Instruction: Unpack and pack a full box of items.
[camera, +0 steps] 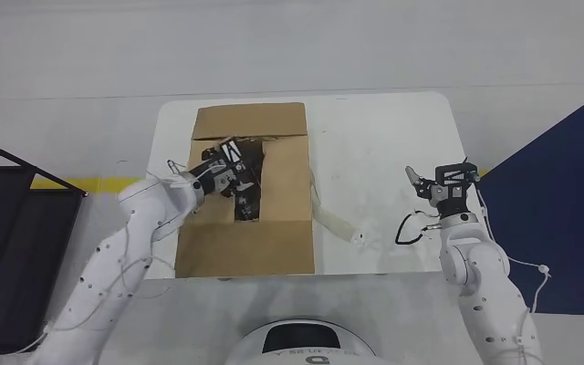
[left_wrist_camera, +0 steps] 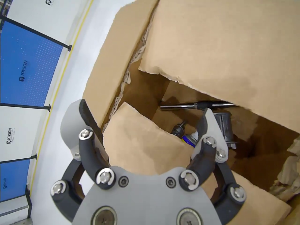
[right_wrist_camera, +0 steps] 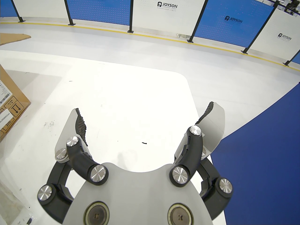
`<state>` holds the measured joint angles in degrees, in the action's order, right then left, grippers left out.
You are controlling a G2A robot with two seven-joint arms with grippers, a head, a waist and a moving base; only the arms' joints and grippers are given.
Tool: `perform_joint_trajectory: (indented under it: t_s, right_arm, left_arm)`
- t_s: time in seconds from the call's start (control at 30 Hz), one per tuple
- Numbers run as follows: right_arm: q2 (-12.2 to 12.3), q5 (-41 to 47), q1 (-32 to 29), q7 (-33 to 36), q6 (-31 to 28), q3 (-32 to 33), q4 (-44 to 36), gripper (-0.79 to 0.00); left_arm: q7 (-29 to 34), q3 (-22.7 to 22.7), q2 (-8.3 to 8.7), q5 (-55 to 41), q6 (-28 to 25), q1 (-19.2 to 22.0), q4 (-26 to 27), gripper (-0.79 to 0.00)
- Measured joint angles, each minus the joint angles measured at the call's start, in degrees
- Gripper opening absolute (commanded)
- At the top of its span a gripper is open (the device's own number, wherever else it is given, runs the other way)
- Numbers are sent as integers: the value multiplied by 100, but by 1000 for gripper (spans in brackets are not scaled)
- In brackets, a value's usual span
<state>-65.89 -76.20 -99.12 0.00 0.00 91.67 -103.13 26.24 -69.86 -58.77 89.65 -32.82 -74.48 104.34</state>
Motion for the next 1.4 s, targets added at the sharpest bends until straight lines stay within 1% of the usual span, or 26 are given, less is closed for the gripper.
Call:
perform_joint_trajectory:
  t_s: [0.23, 0.37, 0.5, 0.67, 0.77, 0.83, 1.0, 1.13, 1.23, 1.33, 1.4]
  right_arm:
    - [0, 0, 0, 0, 0, 0, 0, 0]
    - [0, 0, 0, 0, 0, 0, 0, 0]
    - [0, 0, 0, 0, 0, 0, 0, 0]
    - [0, 0, 0, 0, 0, 0, 0, 0]
    - [0, 0, 0, 0, 0, 0, 0, 0]
    - [0, 0, 0, 0, 0, 0, 0, 0]
    - [0, 0, 0, 0, 0, 0, 0, 0]
    - [0, 0, 0, 0, 0, 0, 0, 0]
    - [0, 0, 0, 0, 0, 0, 0, 0]
    - [0, 0, 0, 0, 0, 0, 0, 0]
    - [0, 0, 0, 0, 0, 0, 0, 0]
  left_arm:
    - [746, 696, -176, -185, 153, 591, -535, 0]
    - [858, 891, -259, -449, 242, 852, -613, 0]
    - [686, 804, -287, -921, 187, 969, -250, 0]
    - [615, 601, -263, -1197, 93, 893, 324, 0]
    - [643, 702, -288, -1195, 175, 919, 488, 0]
    - [604, 872, -329, -1182, 281, 997, 492, 0]
    - [377, 1405, -484, -1101, 705, 1331, 226, 0]
    - [261, 1989, -670, -897, 1111, 1698, -232, 0]
    - [299, 2380, -812, -810, 1287, 1962, -630, 0]
    - [280, 2620, -926, -760, 1405, 2170, -927, 0]
    - [234, 2611, -957, -788, 1453, 2241, -992, 0]
